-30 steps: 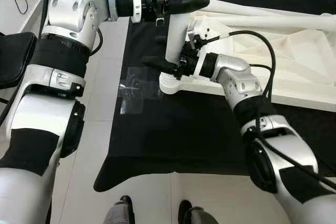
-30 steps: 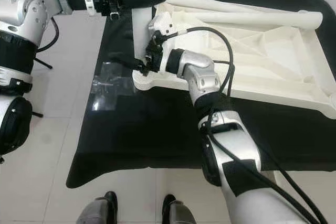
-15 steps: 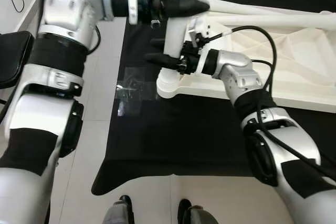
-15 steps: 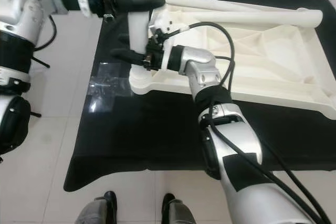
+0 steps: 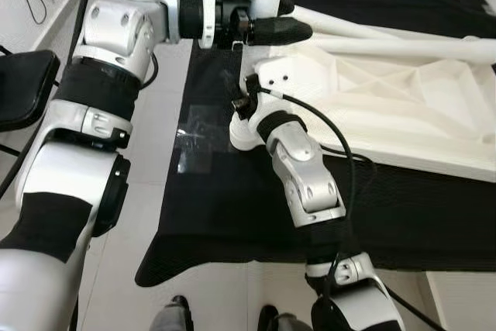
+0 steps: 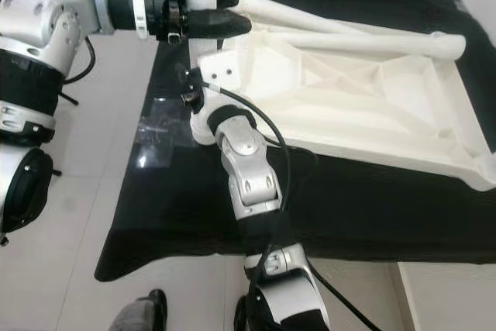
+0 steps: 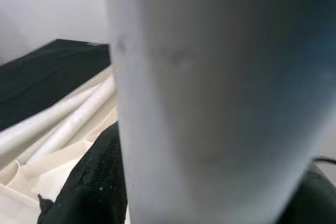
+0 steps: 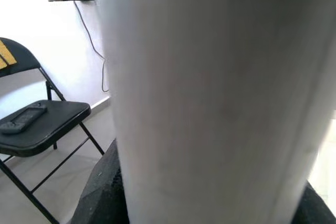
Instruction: Building children table
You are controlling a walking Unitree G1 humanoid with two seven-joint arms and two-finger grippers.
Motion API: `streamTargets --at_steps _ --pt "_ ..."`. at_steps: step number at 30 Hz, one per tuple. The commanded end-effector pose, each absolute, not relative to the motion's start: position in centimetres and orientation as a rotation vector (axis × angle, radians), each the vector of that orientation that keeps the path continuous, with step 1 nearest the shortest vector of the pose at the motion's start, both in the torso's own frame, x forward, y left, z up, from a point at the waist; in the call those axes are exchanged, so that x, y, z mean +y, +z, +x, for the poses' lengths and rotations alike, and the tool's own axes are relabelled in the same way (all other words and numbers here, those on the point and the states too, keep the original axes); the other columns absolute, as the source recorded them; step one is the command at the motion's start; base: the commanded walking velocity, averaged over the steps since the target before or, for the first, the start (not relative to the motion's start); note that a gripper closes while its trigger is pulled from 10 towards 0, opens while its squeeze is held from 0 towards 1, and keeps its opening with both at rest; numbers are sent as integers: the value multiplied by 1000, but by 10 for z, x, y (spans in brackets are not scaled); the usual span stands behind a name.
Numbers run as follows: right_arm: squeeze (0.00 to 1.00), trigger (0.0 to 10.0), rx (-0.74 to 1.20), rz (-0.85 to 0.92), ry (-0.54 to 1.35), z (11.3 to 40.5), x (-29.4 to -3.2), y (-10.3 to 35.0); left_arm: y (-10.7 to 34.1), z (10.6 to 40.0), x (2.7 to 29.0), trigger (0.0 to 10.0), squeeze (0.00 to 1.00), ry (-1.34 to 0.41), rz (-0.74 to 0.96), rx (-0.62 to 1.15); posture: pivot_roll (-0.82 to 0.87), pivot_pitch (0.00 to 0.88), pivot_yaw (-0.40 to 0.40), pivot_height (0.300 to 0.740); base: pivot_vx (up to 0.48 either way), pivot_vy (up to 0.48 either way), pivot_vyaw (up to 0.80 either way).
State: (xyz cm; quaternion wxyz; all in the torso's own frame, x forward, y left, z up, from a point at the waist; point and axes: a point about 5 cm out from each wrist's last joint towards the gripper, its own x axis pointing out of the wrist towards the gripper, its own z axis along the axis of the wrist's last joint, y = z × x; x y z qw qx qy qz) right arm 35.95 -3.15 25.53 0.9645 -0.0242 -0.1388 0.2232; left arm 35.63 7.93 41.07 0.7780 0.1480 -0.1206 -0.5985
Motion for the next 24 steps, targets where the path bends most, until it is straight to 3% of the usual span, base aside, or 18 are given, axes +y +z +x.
streamTargets --at_steps 1,5,6,10,11,12,18,19,21,22,24 --pt "0 0 -5 -72 465 364 -26 191 407 354 72 10000 0 -1320 356 -251 141 276 -37 740 0 0 0" --pt "0 0 -45 -85 455 378 -31 204 409 354 73 10000 0 -1309 357 -261 147 269 -43 740 0 0 0" --pt "0 0 -50 -92 455 380 -33 206 409 353 74 0 0 -1307 349 -262 147 270 -43 740 0 0 0" --pt "0 0 -54 -96 453 381 -35 208 409 353 75 0 0 -1307 347 -262 147 270 -43 740 0 0 0" --pt "0 1451 -52 -107 424 375 -35 212 409 353 76 0 0 -1307 346 -262 147 270 -42 740 0 0 0" --pt "0 10000 -54 -103 399 371 -36 216 409 353 76 0 0 -1308 347 -261 147 267 -41 740 0 0 0" --pt "0 10000 -93 -126 425 374 -44 232 410 353 75 0 0 -1304 353 -262 147 269 -39 740 0 0 0" --pt "941 10000 -135 -188 518 386 -54 246 411 353 74 0 0 -1300 354 -264 145 272 -43 740 0 0 0" --pt "941 10000 -135 -188 518 386 -54 246 411 353 74 0 0 -1300 354 -264 145 272 -43 740 0 0 0" --pt "1000 10000 -195 -176 706 394 -63 270 411 353 74 0 0 -1295 354 -265 144 275 -45 740 0 0 0" --pt "1000 10000 -220 -170 775 394 -65 277 411 353 74 0 0 -1294 353 -265 144 275 -45 740 0 0 0"
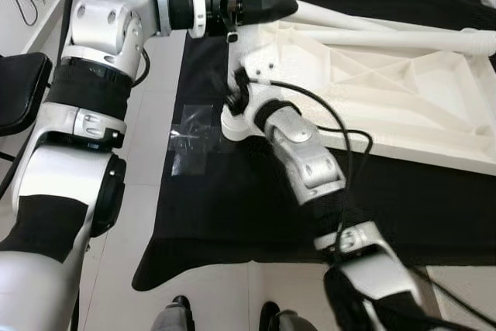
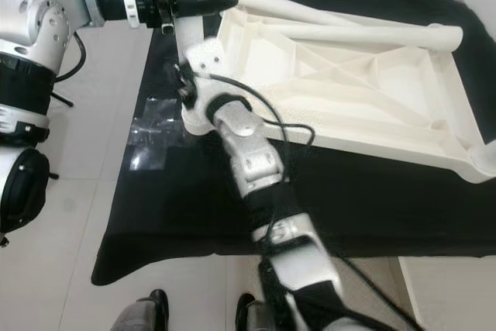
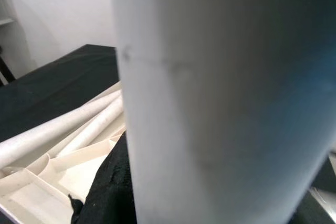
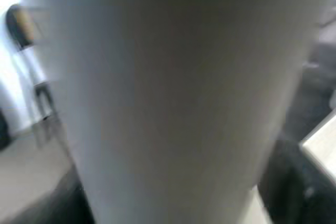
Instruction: Building children table
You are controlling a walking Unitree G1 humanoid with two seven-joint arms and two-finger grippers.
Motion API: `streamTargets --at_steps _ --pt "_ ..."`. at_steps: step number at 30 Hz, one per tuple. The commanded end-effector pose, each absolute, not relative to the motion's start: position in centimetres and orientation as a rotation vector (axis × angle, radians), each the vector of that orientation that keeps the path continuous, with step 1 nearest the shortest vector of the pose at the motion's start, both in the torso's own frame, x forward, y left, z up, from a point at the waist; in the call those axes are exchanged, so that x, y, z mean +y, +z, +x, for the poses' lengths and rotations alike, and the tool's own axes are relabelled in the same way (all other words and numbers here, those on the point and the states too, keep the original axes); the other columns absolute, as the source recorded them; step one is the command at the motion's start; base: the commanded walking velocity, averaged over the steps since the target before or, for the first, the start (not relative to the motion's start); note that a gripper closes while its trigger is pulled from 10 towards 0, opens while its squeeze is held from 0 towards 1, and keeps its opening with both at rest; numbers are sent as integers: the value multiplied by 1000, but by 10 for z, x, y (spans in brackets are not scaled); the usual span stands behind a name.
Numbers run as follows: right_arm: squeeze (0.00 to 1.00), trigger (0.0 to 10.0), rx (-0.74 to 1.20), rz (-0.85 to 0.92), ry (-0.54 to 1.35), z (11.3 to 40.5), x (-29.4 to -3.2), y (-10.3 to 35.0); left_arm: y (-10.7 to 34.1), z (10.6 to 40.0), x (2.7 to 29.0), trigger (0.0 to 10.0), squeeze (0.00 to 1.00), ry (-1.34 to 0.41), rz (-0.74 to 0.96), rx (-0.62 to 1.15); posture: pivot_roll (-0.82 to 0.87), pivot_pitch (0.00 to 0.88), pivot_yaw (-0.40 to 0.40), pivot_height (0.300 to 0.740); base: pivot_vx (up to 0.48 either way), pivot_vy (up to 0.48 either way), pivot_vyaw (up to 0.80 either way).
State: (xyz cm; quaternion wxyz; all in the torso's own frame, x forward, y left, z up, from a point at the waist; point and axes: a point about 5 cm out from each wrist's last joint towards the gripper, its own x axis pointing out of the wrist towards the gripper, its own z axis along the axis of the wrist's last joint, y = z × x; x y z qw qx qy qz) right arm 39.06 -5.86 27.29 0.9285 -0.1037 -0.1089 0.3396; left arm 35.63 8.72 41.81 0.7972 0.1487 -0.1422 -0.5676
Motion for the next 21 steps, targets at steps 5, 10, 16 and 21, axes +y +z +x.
streamTargets --at_steps 5,10,16,21 --pt "0 10000 -253 -183 986 389 -65 289 411 353 74 0 0 -1292 351 -266 146 284 -47 740 0 0 0" --pt "0 10000 -264 -150 1179 385 -64 300 410 352 73 0 0 -1297 346 -261 160 300 -48 740 0 0 0" --pt "0 0 -241 -119 1342 382 -59 296 409 351 74 0 0 -1299 350 -253 169 314 -45 740 0 0 0" --pt "0 0 -242 -138 1377 382 -56 294 408 352 74 0 0 -1297 358 -255 170 317 -43 740 0 0 0"
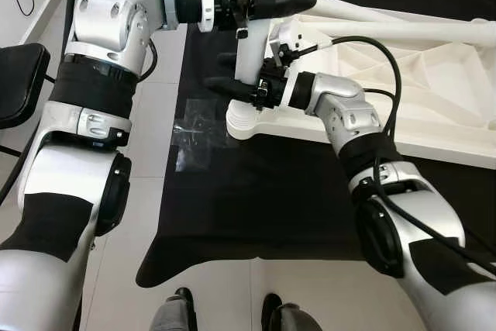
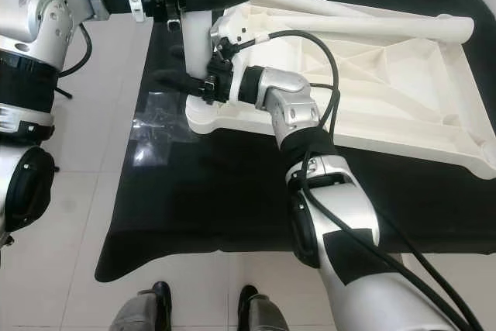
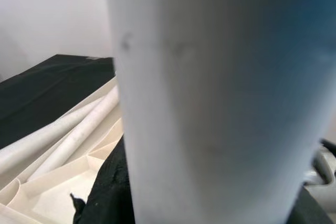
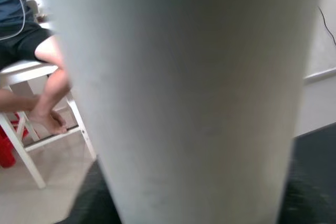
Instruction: Building children table
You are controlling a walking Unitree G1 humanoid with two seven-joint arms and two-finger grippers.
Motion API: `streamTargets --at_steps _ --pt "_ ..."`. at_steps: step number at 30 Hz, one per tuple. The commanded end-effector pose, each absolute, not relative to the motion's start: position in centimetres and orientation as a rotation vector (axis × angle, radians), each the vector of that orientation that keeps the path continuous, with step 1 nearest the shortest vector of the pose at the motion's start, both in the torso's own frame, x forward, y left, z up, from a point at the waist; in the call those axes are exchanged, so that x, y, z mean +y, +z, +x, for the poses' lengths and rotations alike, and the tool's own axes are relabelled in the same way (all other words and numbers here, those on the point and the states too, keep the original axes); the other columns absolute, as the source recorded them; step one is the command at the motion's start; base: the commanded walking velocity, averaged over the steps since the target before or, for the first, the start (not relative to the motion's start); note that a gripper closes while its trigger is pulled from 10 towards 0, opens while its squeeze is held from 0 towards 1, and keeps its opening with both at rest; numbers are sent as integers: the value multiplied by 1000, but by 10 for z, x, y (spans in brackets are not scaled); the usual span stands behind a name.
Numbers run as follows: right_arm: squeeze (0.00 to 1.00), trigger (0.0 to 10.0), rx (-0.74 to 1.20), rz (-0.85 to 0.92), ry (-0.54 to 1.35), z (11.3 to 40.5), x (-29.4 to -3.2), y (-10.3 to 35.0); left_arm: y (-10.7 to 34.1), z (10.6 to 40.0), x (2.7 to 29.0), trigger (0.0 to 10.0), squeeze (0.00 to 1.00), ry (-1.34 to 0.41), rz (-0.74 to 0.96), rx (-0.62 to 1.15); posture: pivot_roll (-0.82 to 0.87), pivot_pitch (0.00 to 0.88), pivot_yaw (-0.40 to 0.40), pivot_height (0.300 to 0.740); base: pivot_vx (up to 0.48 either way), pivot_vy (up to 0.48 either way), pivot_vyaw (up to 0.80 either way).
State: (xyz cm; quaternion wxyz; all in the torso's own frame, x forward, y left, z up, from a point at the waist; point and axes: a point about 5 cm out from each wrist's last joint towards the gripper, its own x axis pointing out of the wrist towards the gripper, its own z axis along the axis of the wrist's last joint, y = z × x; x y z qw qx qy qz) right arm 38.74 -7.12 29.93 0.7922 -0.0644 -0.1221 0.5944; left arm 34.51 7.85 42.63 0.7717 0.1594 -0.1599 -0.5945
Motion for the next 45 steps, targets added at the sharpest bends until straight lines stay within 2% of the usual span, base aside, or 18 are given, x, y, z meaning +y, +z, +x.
streamTargets --at_steps 1,2,3,11,12,16,18,20,22,31,32,34,35,38,39,40,41,45 --pt "0 0 -245 -131 1365 383 -55 294 409 353 74 0 0 -1281 359 -273 167 318 -42 740 0 0 0" --pt "0 0 -245 -129 1364 384 -55 294 410 353 74 6784 1000 -1273 354 -278 167 318 -42 740 0 0 0" --pt "0 0 -250 -133 1348 384 -56 294 410 355 75 9686 1000 -1262 349 -275 165 316 -41 740 0 0 0" --pt "0 0 -246 -156 1230 389 -67 283 413 358 92 10000 1000 -1167 333 -292 143 313 -46 740 0 0 0" --pt "0 0 -211 -163 1160 392 -74 274 413 354 105 10000 0 -1153 316 -288 136 319 -48 740 0 0 0" --pt "0 0 -142 -149 1040 394 -83 255 409 349 126 10000 0 -1113 297 -285 130 327 -54 740 0 0 0" --pt "0 0 -31 -145 831 393 -90 225 404 338 148 10000 0 -1085 268 -280 130 339 -52 740 0 0 0" --pt "0 0 109 -69 443 361 -92 170 382 306 181 10000 0 -1051 230 -258 148 358 -55 740 0 0 0" --pt "0 0 106 -8 285 349 -89 164 370 281 191 10000 0 -1052 200 -247 138 341 -57 740 0 0 0" --pt "0 0 69 10 344 370 -62 182 355 263 205 10000 0 -918 121 -286 151 333 -85 740 0 0 0" --pt "0 10000 78 14 335 367 -61 183 348 260 205 10000 0 -895 105 -277 151 333 -84 740 0 0 0" --pt "0 10000 63 6 368 364 -58 187 337 258 205 10000 0 -861 96 -258 152 333 -82 740 0 0 0" --pt "1000 10000 32 52 413 359 -55 194 319 255 202 10000 0 -814 85 -218 155 332 -80 740 0 0 0" --pt "1000 10000 -88 109 531 359 -56 215 277 251 192 10000 0 -732 57 -133 157 327 -82 740 0 0 0" --pt "659 10000 -132 127 596 360 -56 223 264 249 187 10000 0 -715 44 -109 163 322 -82 740 0 0 0" --pt "659 10000 -174 133 649 363 -59 231 254 248 183 10000 0 -686 35 -93 165 321 -82 740 0 0 0" --pt "0 10000 -212 125 738 365 -60 240 247 249 179 10000 0 -654 32 -98 167 320 -83 740 0 0 0" --pt "0 10000 -266 92 944 367 -64 255 238 248 165 10000 0 -590 84 -133 170 308 -84 740 0 0 0"
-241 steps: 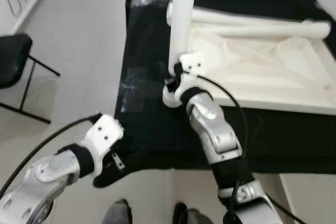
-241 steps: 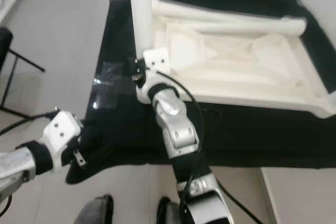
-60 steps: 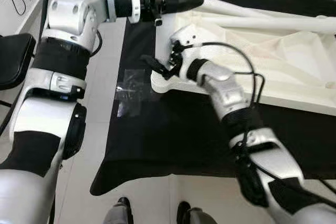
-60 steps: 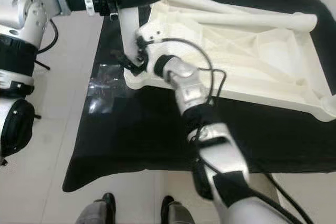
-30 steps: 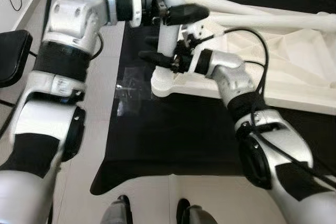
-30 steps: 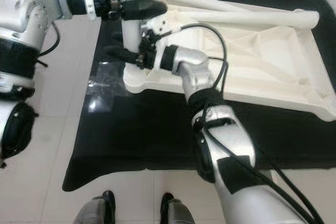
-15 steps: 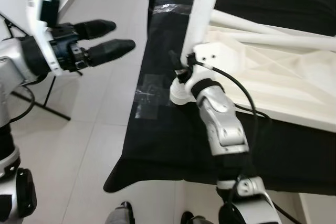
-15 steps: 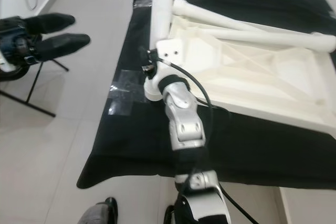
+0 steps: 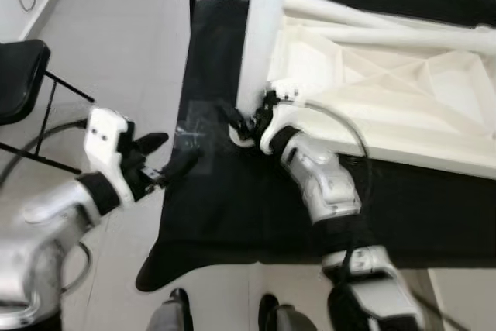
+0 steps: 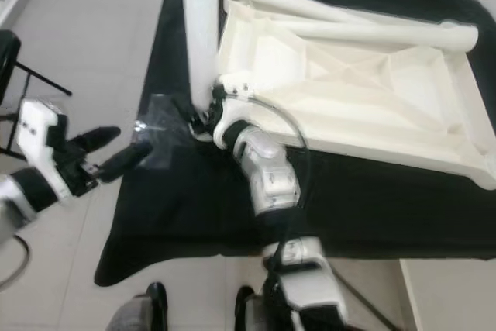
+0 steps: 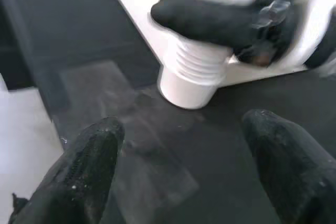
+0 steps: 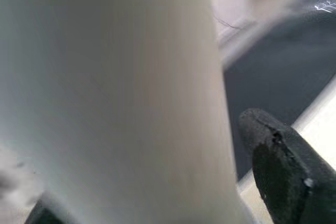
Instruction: Building children table
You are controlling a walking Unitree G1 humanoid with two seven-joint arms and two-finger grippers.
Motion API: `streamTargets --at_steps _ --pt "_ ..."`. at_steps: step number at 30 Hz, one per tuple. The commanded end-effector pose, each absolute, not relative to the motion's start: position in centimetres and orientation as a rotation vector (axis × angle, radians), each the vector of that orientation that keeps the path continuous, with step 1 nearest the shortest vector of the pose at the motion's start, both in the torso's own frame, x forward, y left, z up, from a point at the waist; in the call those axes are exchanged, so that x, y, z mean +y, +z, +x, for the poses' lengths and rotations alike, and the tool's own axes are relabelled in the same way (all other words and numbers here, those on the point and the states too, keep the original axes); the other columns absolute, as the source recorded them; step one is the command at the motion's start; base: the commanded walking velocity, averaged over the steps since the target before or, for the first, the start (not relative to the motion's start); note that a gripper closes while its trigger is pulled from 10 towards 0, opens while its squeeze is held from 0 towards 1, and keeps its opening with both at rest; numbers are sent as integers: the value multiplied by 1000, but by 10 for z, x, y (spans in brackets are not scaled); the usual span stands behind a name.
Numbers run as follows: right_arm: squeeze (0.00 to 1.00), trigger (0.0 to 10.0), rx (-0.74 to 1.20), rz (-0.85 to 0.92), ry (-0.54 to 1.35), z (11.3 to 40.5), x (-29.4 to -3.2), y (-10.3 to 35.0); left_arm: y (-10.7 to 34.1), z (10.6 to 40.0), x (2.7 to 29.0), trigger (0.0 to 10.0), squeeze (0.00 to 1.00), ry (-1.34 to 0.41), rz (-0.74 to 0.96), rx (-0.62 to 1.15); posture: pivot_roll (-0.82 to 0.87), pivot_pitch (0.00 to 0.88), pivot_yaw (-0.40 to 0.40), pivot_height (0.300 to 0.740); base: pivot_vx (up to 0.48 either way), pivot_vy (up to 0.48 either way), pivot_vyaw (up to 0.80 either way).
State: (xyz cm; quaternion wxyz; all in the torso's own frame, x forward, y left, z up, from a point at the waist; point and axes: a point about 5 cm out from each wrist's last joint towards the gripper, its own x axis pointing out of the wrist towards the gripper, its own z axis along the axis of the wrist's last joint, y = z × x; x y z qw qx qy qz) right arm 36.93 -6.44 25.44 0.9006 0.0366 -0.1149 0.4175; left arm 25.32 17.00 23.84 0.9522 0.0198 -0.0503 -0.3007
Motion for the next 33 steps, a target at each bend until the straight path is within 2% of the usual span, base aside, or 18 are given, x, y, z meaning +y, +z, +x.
streamTargets --at_steps 1,8,12,13,15,16,21,24,27,28,29,30,31,32,33 --pt "0 10000 -266 92 944 367 -64 255 238 248 165 10000 0 -590 84 -133 170 308 -84 740 0 0 0" --pt "0 10000 -262 -49 1241 362 -67 259 199 243 146 10000 0 -549 112 -116 177 275 -95 740 0 0 0" --pt "0 10000 -257 -74 1277 362 -68 259 192 241 144 10000 0 -542 121 -109 177 275 -95 740 0 0 0" --pt "0 3020 -249 -102 1295 367 -68 259 186 237 139 10000 0 -532 142 -148 173 263 -104 740 0 0 0" --pt "0 3020 -246 -109 1299 368 -69 259 185 236 138 10000 0 -529 148 -159 171 260 -106 740 0 0 0" --pt "0 0 -243 -105 1311 369 -68 259 185 235 138 10000 0 -509 133 -174 171 255 -110 740 0 0 0" --pt "0 0 -227 -99 1319 372 -70 253 190 235 140 10000 0 -456 120 -215 172 251 -114 740 0 0 0" --pt "0 0 -174 -110 1228 375 -85 236 194 230 141 10000 0 -448 138 -253 161 250 -135 740 0 0 0" --pt "0 0 -163 -106 1201 376 -90 232 194 229 141 10000 0 -449 142 -260 161 250 -135 740 0 0 0" --pt "0 0 -140 -95 1131 376 -97 223 194 228 141 10000 0 -445 145 -265 151 251 -142 740 0 0 0" --pt "0 0 -78 -85 803 376 -105 201 195 224 144 10000 0 -423 127 -268 132 250 -134 740 0 0 0" --pt "0 0 -39 -90 553 374 -114 186 195 222 147 10000 0 -406 113 -268 127 252 -133 740 0 0 0" --pt "0 0 -39 -90 553 374 -114 186 195 222 147 10000 0 -406 113 -268 127 252 -133 740 0 0 0" --pt "0 0 -15 -99 386 370 -122 177 196 221 149 10000 0 -395 104 -268 127 252 -133 740 0 0 0" --pt "0 0 -15 -99 386 370 -122 177 196 221 149 10000 0 -395 104 -268 127 252 -133 740 0 0 0"
